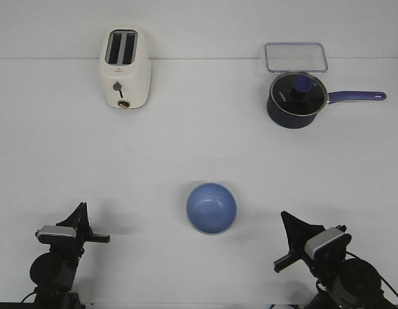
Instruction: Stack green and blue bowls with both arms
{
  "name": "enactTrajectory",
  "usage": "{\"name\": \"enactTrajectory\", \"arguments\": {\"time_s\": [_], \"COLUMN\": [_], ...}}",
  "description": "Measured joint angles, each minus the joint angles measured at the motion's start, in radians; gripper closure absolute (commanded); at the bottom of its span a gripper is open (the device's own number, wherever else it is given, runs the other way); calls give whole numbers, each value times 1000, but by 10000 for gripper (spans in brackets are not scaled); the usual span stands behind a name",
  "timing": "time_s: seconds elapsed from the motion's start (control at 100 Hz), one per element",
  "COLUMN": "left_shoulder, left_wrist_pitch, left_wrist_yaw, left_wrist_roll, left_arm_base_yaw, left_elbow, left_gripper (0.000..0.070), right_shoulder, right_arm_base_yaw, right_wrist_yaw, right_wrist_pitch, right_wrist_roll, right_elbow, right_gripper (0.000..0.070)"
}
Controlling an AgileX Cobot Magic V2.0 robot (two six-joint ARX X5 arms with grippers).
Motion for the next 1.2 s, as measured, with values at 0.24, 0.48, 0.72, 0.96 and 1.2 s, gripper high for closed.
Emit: {"name": "enactTrajectory", "arguments": {"time_s": [0.24, 0.48, 0.72, 0.96, 1.2], "left_shoulder": [0, 0, 0, 0, 0], "left_wrist_pitch": [0, 0, 0, 0, 0], "left_wrist_yaw": [0, 0, 0, 0, 0], "left_wrist_roll": [0, 0, 0, 0, 0], "left_arm_base_yaw": [0, 0, 0, 0, 0], "left_elbow": [0, 0, 0, 0, 0], "left_gripper": [688, 688, 688, 688, 688], "right_shoulder": [0, 0, -71, -225, -224], "right_arm_base_yaw": [0, -13, -335, -648, -655], "right_wrist_yaw": [0, 0, -49, -185, -187], "right_wrist_pitch": [0, 0, 137, 304, 452], "right_wrist_roll": [0, -5, -101, -113, -113], "right_elbow": [0, 0, -132, -423, -538], "right_gripper": [689, 689, 689, 689, 689]}}
